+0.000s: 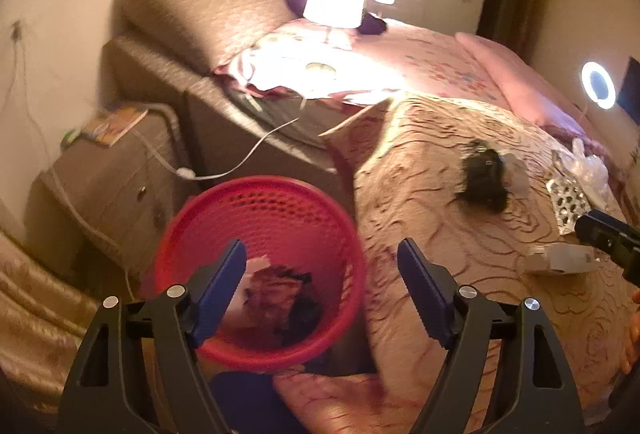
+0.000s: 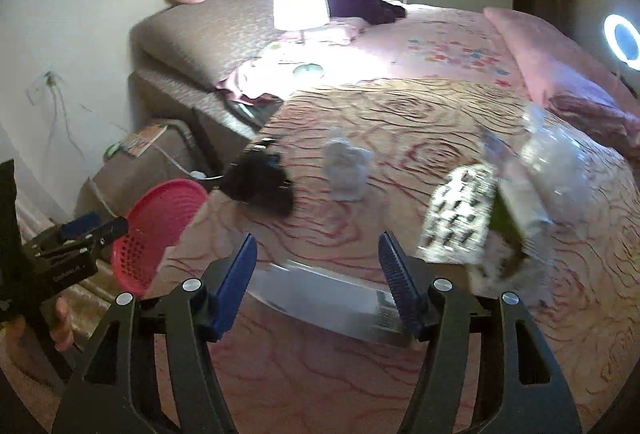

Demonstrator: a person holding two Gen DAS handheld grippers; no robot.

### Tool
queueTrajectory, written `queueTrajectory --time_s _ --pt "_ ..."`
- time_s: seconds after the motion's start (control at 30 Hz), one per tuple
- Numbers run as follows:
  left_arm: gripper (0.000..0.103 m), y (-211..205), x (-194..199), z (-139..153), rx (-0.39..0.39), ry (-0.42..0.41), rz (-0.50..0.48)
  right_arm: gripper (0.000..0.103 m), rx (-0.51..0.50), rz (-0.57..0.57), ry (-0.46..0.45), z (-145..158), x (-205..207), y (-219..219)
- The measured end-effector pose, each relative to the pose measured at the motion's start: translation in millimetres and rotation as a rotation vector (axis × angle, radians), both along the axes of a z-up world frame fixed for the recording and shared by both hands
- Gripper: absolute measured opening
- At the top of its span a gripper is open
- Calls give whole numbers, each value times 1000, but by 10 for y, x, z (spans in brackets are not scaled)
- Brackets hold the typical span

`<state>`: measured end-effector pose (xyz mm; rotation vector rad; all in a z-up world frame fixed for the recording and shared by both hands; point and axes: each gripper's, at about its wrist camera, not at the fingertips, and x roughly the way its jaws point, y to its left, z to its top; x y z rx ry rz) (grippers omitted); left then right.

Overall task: Collect trash
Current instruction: 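Return to the bed and grasp the black plastic bag with the left tool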

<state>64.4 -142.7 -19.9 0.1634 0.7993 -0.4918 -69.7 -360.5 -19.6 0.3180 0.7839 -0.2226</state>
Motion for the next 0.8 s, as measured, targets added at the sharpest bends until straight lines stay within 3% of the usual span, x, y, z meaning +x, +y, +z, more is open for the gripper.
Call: queueTrajectory --time_s 0.37,0.63,0.8 --pt "77 -768 -2 60 36 -40 -141 62 19 -80 -15 -52 -290 -330" --pt "77 -1264 181 -78 26 45 -211 62 54 -121 1 -162 -405 -529" --pt "77 -1454 259 -123 28 58 -234 62 68 -133 4 -199 -409 -605"
